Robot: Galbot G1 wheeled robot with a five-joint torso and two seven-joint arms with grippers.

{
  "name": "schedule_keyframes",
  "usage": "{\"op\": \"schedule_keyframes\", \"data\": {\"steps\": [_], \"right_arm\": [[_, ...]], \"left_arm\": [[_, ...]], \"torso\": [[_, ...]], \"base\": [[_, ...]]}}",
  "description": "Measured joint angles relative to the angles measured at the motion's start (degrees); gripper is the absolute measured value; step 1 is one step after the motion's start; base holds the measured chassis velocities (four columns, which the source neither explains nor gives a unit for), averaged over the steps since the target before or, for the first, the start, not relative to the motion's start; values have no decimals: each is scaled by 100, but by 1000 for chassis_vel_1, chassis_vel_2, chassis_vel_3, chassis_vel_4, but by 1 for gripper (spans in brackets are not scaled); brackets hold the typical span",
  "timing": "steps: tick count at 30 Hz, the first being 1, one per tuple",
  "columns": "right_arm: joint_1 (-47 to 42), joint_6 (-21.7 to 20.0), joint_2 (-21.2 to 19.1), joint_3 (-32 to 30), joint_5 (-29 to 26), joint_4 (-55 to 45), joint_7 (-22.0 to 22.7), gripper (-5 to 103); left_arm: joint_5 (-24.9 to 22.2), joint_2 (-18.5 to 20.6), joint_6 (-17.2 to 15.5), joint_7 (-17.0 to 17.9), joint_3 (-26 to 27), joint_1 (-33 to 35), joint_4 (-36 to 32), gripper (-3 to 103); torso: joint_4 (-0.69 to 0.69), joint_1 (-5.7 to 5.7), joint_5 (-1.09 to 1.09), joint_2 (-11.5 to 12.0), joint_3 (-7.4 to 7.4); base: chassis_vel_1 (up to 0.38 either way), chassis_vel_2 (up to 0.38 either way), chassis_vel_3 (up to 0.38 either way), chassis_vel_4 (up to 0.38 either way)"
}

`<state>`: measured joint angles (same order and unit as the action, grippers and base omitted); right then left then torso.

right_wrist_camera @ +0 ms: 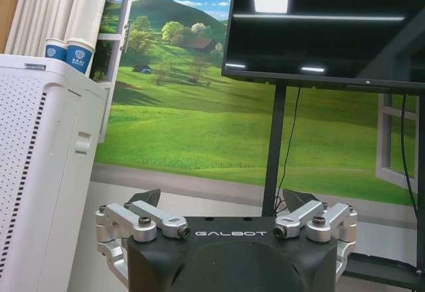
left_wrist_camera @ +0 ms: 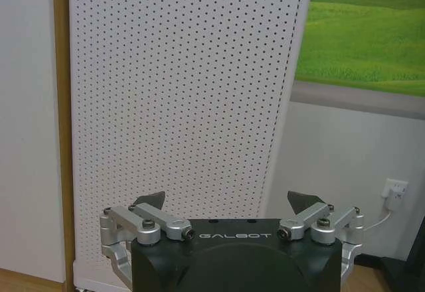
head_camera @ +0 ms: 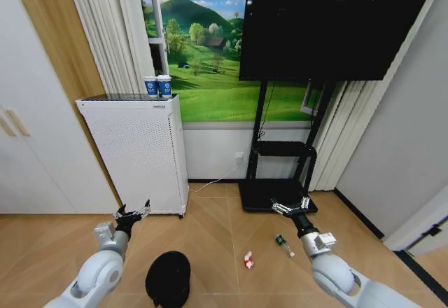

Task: Pick up the trash bin and place the garbage on the floor into it.

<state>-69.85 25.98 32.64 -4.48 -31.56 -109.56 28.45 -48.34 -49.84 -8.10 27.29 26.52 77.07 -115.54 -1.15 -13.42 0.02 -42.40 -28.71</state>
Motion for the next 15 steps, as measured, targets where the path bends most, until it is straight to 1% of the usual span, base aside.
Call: {"op": "schedule_keyframes", "data": {"steps": [2, 6, 9, 12, 15], "right_arm": [[-5, 31, 4, -5, 0, 17, 0, 100], [-34, 106, -3, -26, 11, 64, -29, 100], [-63, 174, -4, -37, 31, 95, -59, 100], [-73, 213, 0, -36, 44, 112, -84, 100], [-37, 228, 2, -13, 41, 129, -93, 100]], "left_arm": [[17, -2, 0, -6, -7, -1, 18, 100], [23, -1, 30, -82, -8, 6, 44, 100], [-40, 2, 57, -132, -3, 37, 63, 100], [-98, 6, -42, -96, 17, 73, 66, 100], [-110, 7, -60, -76, 21, 77, 80, 100]], "torso": [[-2, 2, -4, 0, 1], [-2, 7, -1, -1, 3], [-2, 8, -4, -2, 3], [-1, 9, -2, -1, 4], [-2, 27, -2, 36, 24]], "base": [[-47, 79, 5, -16], [-6, 13, -8, -7], [40, -28, -27, 35], [37, -15, -12, 32], [0, 0, 0, 0]]}}
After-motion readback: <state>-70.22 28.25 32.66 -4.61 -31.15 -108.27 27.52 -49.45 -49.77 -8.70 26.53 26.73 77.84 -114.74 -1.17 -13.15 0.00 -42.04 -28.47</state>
